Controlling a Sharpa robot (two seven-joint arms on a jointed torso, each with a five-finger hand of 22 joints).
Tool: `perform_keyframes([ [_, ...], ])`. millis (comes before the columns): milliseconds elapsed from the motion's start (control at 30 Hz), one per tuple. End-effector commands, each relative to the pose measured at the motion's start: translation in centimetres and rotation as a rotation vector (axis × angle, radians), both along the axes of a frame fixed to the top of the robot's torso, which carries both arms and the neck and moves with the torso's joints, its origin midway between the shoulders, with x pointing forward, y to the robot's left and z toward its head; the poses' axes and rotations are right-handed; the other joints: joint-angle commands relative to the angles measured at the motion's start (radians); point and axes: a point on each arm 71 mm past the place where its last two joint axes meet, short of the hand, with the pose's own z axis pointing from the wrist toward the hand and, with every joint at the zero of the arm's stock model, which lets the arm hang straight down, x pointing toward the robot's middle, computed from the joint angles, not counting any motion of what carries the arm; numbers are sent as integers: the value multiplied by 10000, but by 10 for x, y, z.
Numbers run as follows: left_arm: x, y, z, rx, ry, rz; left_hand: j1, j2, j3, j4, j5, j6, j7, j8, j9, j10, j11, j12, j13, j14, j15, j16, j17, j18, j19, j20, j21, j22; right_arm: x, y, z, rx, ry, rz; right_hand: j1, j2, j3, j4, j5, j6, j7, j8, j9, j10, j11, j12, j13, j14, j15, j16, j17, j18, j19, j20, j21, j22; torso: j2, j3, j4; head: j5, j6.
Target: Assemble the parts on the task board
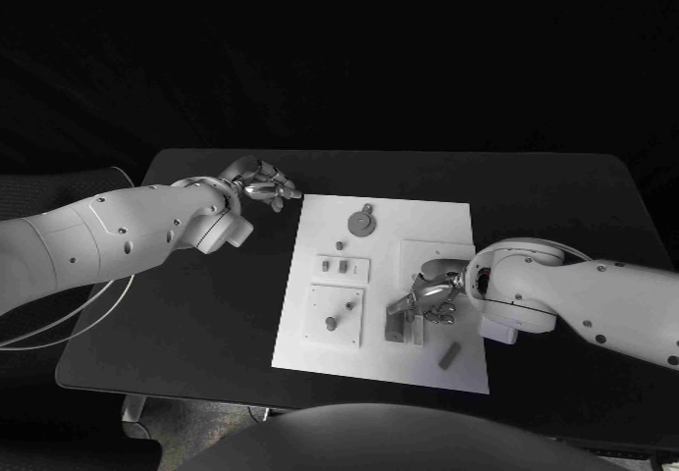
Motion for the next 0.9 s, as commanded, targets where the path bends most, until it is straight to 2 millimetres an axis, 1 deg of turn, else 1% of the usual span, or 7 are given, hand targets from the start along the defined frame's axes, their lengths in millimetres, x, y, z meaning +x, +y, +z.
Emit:
perform_keyframes([
  [33, 0, -2, 0, -15, -1, -140, -45, 9, 16, 52, 14, -66, 6, 45, -13, -39, 51, -38, -4, 71, -4, -48, 18, 111, 45, -12, -67, 11, 0, 1, 2, 253, -587, 396, 140, 13, 19, -1, -26, -32, 64, -24, 25, -57, -2, 44, 6, -106, -94, -22, 19, 122, -41, -29, -34, 86, -1, 6, 1, -11, 1],
  [167, 0, -3, 0, -14, -10, -142, -43, 10, 17, 53, 15, -66, 6, 46, -13, -39, 51, -38, -4, 72, -4, -50, 21, 111, 45, -12, -68, 13, 1, -3, 5, 568, -1035, 480, 565, 84, -53, -339, -22, -79, 74, -36, 56, -50, 8, 89, 21, -72, -90, -20, 11, 122, -12, -48, 2, 100, -3, 6, -2, -11, 1],
  [300, 0, -1, 1, -3, -23, -109, -40, 11, 17, 53, 15, -66, 6, 46, -14, -38, 51, -38, -3, 73, -4, -53, 23, 112, 45, -12, -68, 14, 2, -8, 9, 1047, -1473, 501, 950, 95, -177, -704, -19, -198, 106, -97, 63, -8, 35, 189, 59, -5, -67, -7, 4, 122, 38, -49, 19, 92, -5, 8, -7, -26, 1],
  [400, 0, -1, 0, -2, -18, -112, -39, 11, 18, 53, 15, -65, 5, 47, -14, -38, 51, -39, -3, 73, -4, -54, 25, 112, 45, -12, -69, 15, 3, -9, 12, 1294, -1740, 512, 1114, 58, -217, -844, -21, -241, 120, -121, 67, 5, 47, 257, 89, 21, -53, -3, 2, 122, 65, -48, 23, 85, -4, 8, -9, -33, 1],
  [667, 1, -1, 0, -2, -11, -119, -36, 10, 18, 52, 14, -65, 5, 49, -15, -36, 50, -39, -2, 75, -5, -58, 30, 112, 46, -13, -70, 18, 3, -14, 24, 1492, -2448, 1070, 1376, -43, -271, -1007, -31, -328, 145, -166, 83, 57, 68, 510, 222, 144, -32, 82, 96, 122, 172, -67, 69, 84, -2, 17, -11, -36, 1],
  [767, 1, -1, 0, 1, -12, -112, -36, 10, 17, 52, 14, -65, 5, 49, -15, -36, 50, -39, -1, 76, -4, -60, 32, 112, 46, -12, -71, 19, 0, -12, 29, 1953, -2720, 1571, 1785, 21, -209, -1262, -27, -304, 133, -146, 109, 40, 61, 616, 279, 201, -38, 117, 170, 122, 207, -100, 97, 93, -1, 19, -6, -52, 1],
  [900, 0, -1, 0, -1, -12, -120, -35, 10, 17, 52, 14, -65, 5, 50, -16, -36, 50, -40, -1, 77, -5, -62, 35, 112, 46, -12, -71, 21, -5, -4, 35, 2264, -3428, 2593, 2420, 269, -245, -1819, -16, -201, 110, -77, 170, 15, 38, 774, 350, 217, -41, 126, 190, 122, 213, -100, 119, 105, 0, 8, -5, -53, 1],
])
